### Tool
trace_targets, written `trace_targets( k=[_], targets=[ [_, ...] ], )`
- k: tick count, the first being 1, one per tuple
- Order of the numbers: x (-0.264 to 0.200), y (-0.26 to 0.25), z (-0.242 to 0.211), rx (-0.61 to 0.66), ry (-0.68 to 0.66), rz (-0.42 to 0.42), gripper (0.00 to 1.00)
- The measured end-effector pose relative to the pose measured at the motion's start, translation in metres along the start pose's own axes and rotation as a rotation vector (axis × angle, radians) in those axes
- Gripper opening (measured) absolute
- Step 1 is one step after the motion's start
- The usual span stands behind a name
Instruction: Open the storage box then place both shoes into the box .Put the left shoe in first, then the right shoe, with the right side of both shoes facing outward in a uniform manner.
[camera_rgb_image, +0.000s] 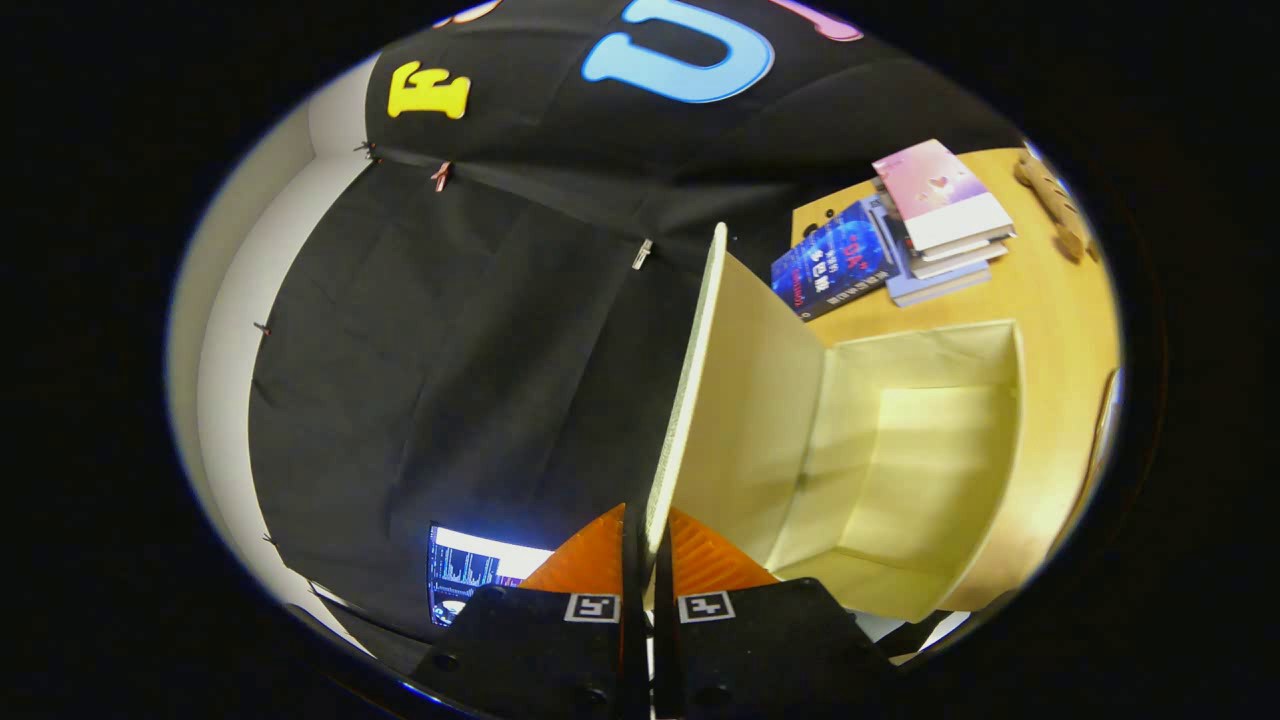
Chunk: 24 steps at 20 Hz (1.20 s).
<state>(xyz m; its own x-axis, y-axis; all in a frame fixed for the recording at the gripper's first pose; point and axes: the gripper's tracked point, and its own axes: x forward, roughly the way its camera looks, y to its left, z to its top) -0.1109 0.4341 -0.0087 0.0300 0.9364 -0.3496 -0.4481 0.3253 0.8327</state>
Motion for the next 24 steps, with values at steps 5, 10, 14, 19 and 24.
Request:
trace_targets(
  k=[5, 10, 14, 19, 24],
  targets=[
    [0.083, 0.025, -0.016, -0.045, 0.029, -0.062, 0.06],
    [0.153, 0.023, -0.035, -0.047, 0.060, -0.124, 0.09],
    [0.167, 0.015, -0.033, -0.126, 0.043, -0.132, 0.70],
    [0.099, -0.022, -0.010, -0.300, -0.049, -0.257, 0.98],
    [-0.013, -0.070, 0.022, -0.391, -0.193, -0.416, 0.98]
  ],
)
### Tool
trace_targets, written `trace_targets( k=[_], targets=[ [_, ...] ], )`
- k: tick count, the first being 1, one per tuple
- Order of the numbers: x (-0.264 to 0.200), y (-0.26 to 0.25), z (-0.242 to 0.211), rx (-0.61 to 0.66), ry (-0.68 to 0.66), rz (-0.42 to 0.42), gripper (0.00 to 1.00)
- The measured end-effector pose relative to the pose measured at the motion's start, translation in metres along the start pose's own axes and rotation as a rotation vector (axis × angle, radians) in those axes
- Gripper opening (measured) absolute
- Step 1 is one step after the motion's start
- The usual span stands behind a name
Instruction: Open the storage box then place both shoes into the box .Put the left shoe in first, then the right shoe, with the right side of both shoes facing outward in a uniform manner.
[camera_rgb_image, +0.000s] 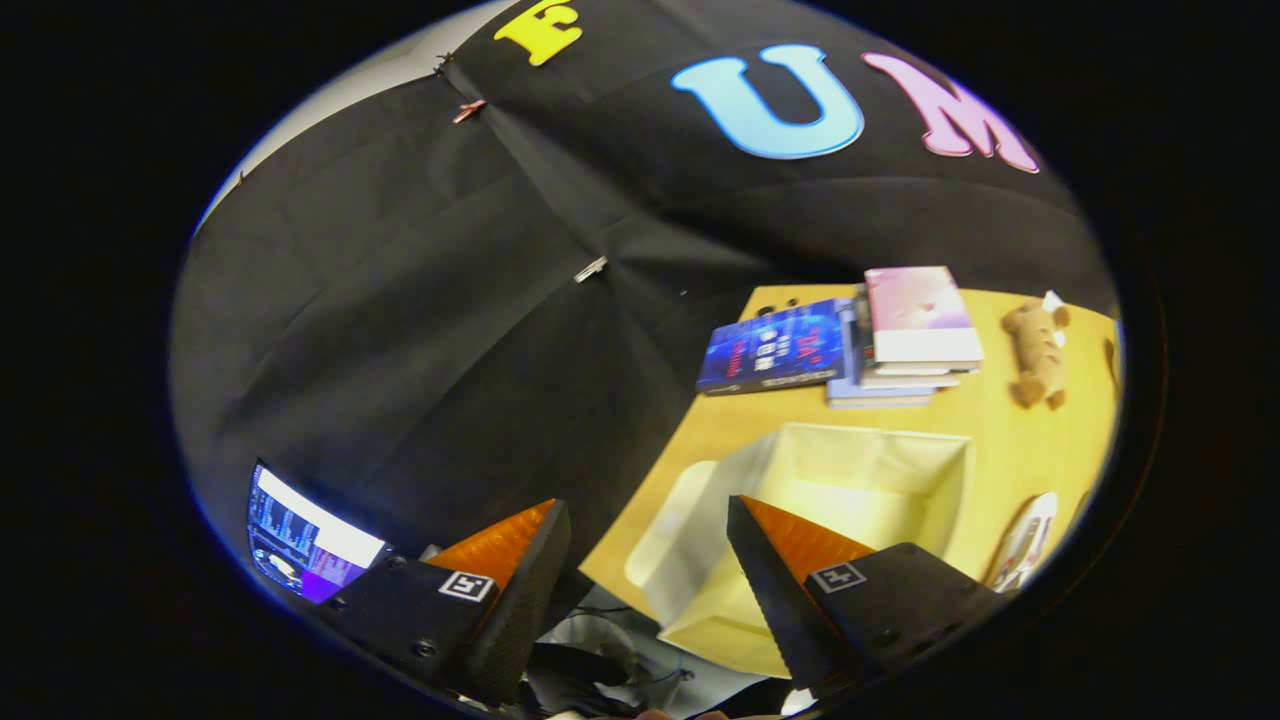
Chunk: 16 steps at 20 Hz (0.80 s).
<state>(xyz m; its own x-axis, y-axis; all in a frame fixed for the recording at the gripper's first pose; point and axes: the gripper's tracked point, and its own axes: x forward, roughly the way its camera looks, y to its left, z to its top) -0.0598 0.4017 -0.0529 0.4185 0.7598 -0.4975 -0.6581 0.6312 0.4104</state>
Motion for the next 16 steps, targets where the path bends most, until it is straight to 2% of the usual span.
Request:
trace_targets(
  k=[6, 12, 16],
  targets=[
    [-0.077, -0.139, -0.007, -0.041, -0.083, -0.246, 0.98],
    [-0.141, -0.279, -0.061, -0.016, -0.041, -0.465, 0.98],
    [-0.154, -0.349, -0.113, -0.031, 0.034, -0.552, 0.98]
  ],
)
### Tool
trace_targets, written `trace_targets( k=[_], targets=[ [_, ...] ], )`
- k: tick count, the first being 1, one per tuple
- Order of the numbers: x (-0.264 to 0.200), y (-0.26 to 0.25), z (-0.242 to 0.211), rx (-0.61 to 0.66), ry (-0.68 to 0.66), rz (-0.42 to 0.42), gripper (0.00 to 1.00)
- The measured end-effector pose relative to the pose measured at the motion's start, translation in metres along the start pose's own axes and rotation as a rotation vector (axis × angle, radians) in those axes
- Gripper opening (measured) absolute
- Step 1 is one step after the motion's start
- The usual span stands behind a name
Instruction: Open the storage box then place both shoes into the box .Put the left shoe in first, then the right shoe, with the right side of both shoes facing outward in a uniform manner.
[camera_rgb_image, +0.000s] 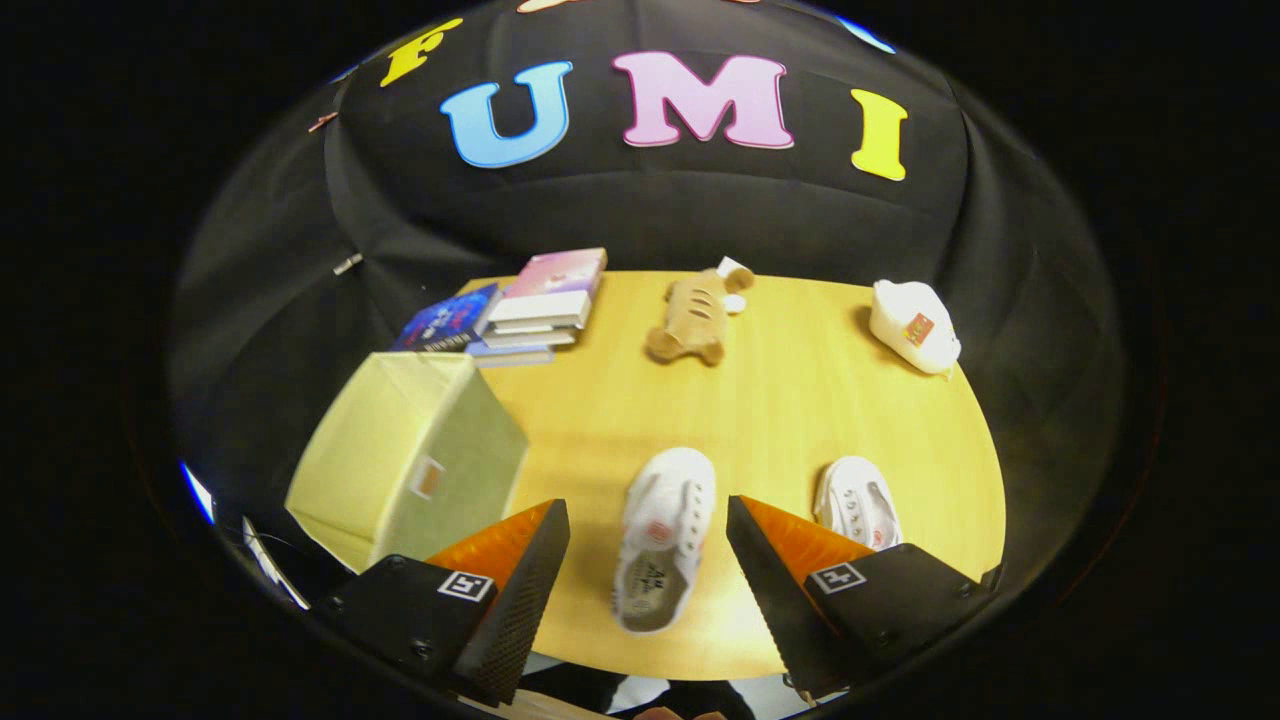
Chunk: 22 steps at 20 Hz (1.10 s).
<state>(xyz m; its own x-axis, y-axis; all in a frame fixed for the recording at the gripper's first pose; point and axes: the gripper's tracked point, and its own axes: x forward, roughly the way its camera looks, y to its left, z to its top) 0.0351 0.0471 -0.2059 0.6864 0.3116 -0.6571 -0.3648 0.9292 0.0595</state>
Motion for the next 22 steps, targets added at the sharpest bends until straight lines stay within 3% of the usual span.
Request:
trace_targets(
  k=[8, 14, 16, 17, 22],
  targets=[
    [0.065, -0.027, -0.087, -0.052, 0.141, 0.005, 0.99],
    [0.116, -0.026, -0.099, 0.043, 0.139, 0.008, 0.98],
    [0.117, -0.013, -0.100, 0.087, 0.165, 0.052, 0.72],
    [0.117, -0.010, -0.098, 0.098, 0.166, 0.055, 0.48],
    [0.119, -0.016, -0.098, 0.174, 0.153, 0.033, 0.12]
  ],
)
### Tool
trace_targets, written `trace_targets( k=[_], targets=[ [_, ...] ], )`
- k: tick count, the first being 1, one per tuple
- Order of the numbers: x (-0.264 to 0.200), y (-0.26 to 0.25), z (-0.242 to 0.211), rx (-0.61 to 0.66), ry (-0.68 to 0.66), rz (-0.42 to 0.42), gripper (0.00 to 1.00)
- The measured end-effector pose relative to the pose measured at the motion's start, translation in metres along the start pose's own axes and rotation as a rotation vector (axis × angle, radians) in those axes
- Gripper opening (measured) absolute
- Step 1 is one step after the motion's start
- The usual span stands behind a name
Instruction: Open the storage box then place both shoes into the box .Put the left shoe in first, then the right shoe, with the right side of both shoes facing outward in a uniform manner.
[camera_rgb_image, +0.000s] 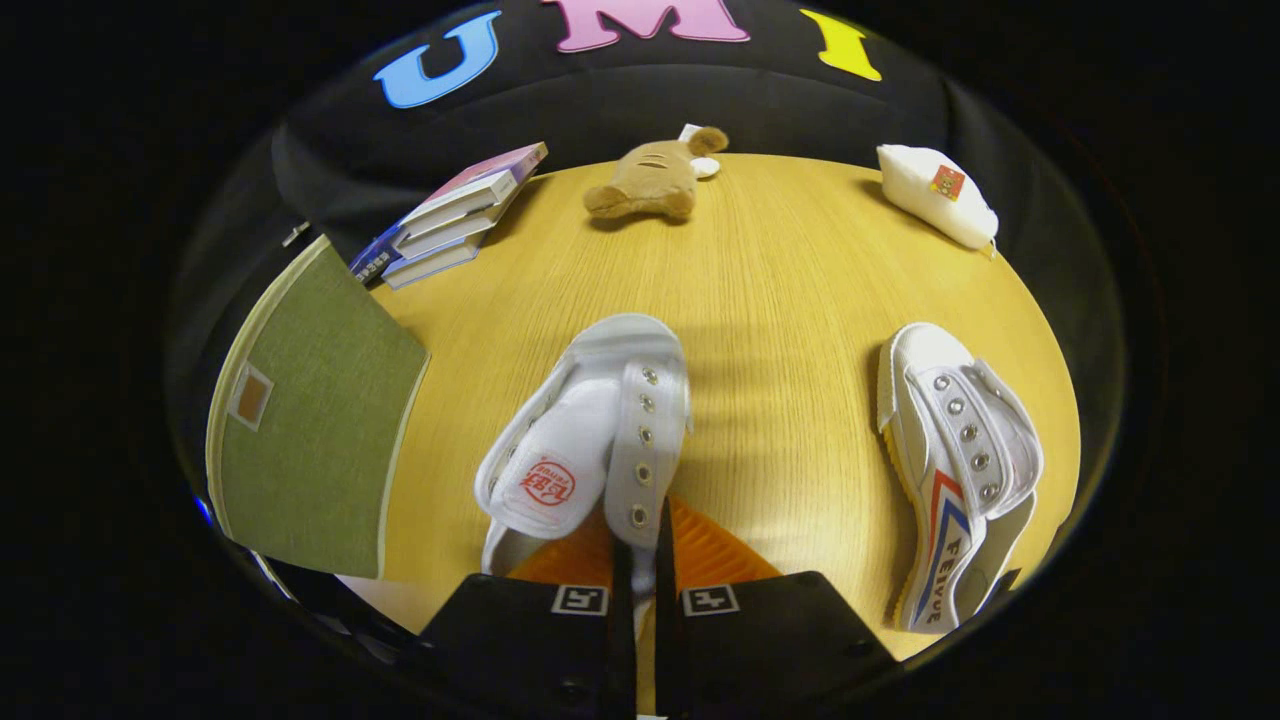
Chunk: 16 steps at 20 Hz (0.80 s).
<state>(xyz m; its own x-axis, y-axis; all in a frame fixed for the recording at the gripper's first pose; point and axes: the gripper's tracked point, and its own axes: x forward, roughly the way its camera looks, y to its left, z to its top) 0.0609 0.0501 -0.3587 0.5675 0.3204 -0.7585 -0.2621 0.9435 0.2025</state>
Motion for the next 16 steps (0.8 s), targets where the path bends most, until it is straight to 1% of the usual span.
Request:
trace_targets(
  k=[1, 2, 5, 7, 12, 16],
  targets=[
    [-0.002, 0.000, 0.000, 0.026, 0.006, -0.001, 0.08],
    [-0.001, -0.001, 0.002, 0.035, 0.011, -0.005, 0.06],
    [-0.013, -0.001, 0.017, 0.067, -0.032, -0.055, 0.05],
    [-0.026, 0.007, 0.024, 0.081, -0.053, -0.068, 0.05],
    [-0.078, 0.034, 0.054, 0.169, -0.122, -0.105, 0.05],
    [-0.126, 0.070, 0.084, 0.179, -0.205, -0.116, 0.05]
  ],
)
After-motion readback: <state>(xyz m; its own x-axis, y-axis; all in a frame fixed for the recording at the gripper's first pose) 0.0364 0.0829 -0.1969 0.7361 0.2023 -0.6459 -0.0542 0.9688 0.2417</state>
